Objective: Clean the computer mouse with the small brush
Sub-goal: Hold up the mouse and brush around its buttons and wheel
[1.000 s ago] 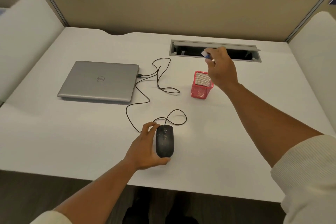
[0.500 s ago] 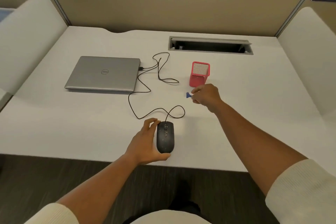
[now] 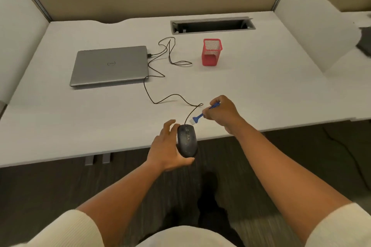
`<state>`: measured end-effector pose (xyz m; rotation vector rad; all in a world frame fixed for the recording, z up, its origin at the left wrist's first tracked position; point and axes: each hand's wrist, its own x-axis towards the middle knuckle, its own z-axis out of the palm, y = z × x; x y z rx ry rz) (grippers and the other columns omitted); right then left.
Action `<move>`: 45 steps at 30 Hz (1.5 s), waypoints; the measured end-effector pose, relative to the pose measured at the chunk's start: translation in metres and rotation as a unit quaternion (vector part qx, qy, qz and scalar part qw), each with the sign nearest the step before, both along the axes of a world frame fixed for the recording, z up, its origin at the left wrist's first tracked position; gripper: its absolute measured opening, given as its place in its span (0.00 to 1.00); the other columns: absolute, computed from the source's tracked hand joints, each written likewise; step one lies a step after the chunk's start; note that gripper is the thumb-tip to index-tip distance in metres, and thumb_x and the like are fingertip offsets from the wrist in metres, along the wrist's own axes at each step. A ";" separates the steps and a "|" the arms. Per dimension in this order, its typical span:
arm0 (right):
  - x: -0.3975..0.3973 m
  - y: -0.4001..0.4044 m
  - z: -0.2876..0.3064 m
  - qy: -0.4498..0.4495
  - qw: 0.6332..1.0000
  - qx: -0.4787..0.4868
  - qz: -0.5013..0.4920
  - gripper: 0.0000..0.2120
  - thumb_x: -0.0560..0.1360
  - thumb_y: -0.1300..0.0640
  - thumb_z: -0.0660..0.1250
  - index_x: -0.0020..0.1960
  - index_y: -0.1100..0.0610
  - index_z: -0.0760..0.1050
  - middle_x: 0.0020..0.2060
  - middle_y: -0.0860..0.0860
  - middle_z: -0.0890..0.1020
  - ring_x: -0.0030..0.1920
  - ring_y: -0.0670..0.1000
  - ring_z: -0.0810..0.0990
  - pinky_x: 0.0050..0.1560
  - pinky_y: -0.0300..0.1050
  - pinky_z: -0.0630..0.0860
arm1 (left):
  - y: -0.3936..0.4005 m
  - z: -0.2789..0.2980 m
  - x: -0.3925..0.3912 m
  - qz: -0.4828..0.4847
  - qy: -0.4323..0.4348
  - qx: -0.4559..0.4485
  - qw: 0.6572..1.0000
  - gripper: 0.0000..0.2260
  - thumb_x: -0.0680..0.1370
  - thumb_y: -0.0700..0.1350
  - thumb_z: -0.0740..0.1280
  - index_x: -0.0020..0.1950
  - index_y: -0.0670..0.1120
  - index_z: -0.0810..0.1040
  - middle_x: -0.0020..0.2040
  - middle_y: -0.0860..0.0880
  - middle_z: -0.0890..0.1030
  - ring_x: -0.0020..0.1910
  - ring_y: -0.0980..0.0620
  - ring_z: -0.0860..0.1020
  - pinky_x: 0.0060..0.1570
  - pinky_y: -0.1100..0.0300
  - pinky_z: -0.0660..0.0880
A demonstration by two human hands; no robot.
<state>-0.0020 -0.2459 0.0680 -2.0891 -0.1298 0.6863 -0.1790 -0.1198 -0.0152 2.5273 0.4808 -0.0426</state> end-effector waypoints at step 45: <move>-0.107 -0.095 -0.012 -0.135 0.985 -0.092 0.059 0.14 0.71 0.54 0.77 0.43 0.55 0.72 0.42 0.52 0.79 0.38 0.46 0.79 0.32 0.37 0.71 | -0.105 -0.007 -0.081 -0.061 -0.012 0.102 0.993 0.51 0.62 0.75 0.69 0.77 0.48 0.61 0.77 0.49 0.57 0.72 0.48 0.67 0.65 0.48 0.70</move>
